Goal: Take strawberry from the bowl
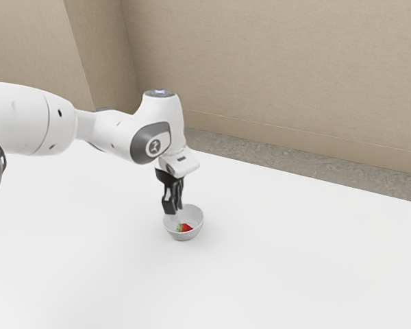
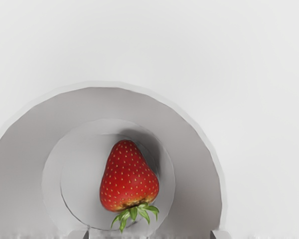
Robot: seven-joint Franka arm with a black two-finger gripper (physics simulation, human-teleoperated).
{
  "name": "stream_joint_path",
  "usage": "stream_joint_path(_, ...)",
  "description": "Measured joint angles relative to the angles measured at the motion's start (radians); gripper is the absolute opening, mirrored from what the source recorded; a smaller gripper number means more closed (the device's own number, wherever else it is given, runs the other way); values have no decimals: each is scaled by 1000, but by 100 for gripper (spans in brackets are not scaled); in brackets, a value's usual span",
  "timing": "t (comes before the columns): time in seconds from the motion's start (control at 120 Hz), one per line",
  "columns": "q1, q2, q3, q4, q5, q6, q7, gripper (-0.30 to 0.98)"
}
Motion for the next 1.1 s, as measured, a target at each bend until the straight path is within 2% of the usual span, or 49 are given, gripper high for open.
stream_joint_path(1.1, 3, 122, -2, 30, -28, 79, -4, 26)
